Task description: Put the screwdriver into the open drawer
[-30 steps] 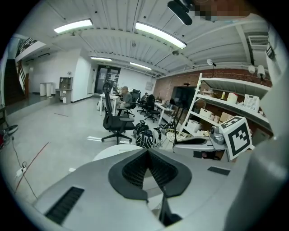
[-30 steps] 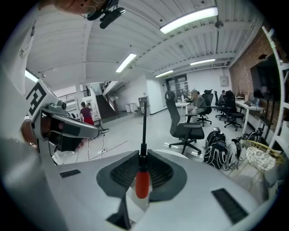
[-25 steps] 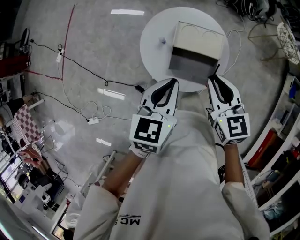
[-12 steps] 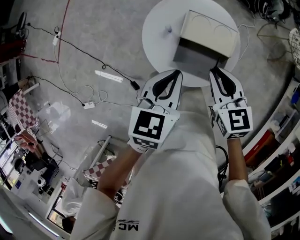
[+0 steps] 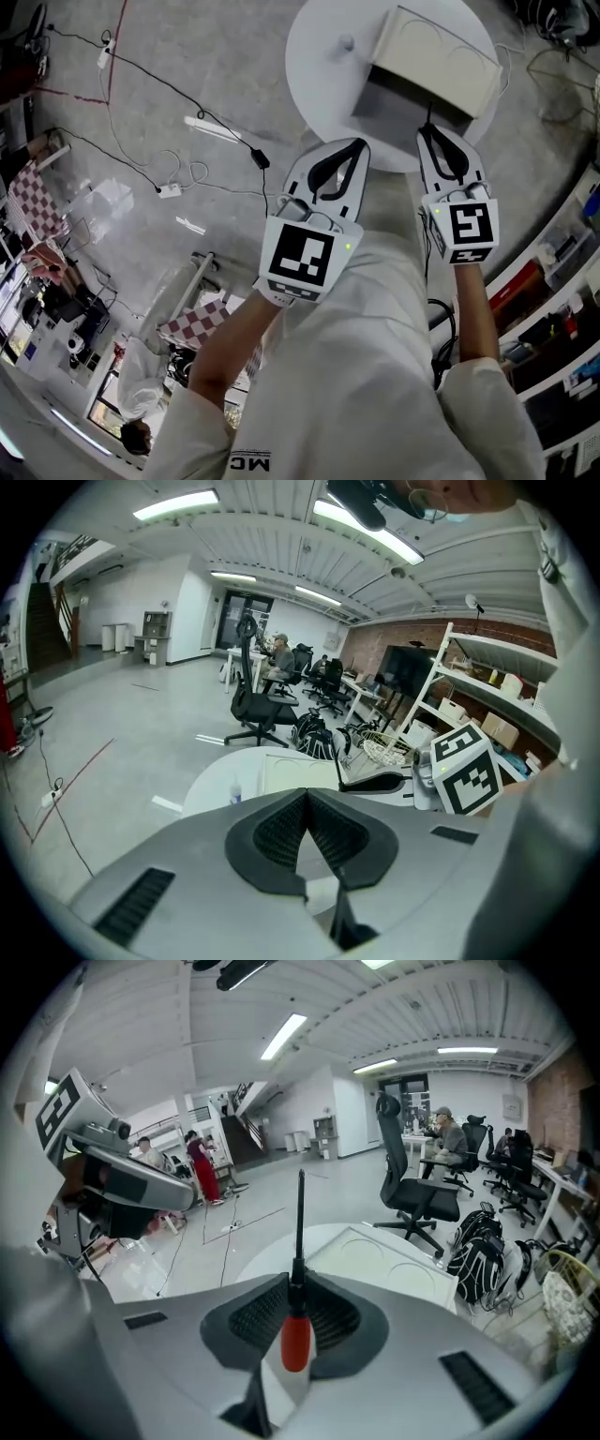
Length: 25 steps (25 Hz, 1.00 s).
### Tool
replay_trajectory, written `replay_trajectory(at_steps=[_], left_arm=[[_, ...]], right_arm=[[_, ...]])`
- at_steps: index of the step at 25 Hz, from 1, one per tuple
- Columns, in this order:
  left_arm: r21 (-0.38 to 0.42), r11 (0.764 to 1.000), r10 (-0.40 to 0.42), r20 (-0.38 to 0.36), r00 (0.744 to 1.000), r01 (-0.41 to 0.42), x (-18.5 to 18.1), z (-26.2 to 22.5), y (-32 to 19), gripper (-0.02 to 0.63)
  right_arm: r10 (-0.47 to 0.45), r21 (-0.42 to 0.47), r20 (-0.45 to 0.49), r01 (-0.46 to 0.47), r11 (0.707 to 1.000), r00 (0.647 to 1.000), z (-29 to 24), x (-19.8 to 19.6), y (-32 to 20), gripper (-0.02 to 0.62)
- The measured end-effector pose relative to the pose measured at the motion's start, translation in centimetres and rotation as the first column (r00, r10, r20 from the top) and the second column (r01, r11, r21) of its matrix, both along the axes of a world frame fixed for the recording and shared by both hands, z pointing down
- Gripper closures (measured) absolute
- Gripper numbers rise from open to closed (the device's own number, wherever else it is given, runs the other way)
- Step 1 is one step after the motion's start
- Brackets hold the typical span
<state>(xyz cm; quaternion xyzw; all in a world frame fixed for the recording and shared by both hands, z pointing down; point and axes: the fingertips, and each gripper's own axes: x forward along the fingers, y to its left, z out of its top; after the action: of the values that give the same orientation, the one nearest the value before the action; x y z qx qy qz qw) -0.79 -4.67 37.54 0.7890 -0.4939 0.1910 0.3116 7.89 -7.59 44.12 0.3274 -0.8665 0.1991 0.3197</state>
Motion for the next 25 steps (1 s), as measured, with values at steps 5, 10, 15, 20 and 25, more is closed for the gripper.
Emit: replay_trajectory(at_steps=[5, 10, 15, 20, 25], left_arm=[[-0.012, 1.0, -0.027, -0.006, 1.0, 0.027, -0.8, 1.9, 0.3, 0.595], [-0.023, 0.999, -0.044, -0.011, 0.999, 0.044, -1.2, 3.3, 0.4, 0.595], [-0.035, 0.998, -0.055, -0.012, 0.998, 0.054, -1.9, 4.6, 0.1, 0.595], [-0.042, 0.997, -0.062, -0.01, 0.998, 0.061, -2.6, 5.7, -0.1, 0.595], [-0.062, 0.996, -0.067, -0.019, 0.998, 0.066, -2.8, 6.8, 0.3, 0.595]], right_arm=[[-0.038, -0.024, -0.043, 0.037, 0.999, 0.998, 2.7, -1.0, -0.2, 0.482], [-0.07, -0.055, -0.094, 0.065, 0.996, 0.993, 5.2, -1.3, 0.1, 0.482], [-0.104, -0.103, -0.151, 0.09, 0.991, 0.983, 8.2, -1.7, 0.5, 0.482], [-0.124, -0.146, -0.192, 0.096, 0.985, 0.974, 10.7, -1.6, 0.3, 0.482], [-0.154, -0.199, -0.228, 0.109, 0.974, 0.961, 13.1, -2.0, 0.2, 0.482]])
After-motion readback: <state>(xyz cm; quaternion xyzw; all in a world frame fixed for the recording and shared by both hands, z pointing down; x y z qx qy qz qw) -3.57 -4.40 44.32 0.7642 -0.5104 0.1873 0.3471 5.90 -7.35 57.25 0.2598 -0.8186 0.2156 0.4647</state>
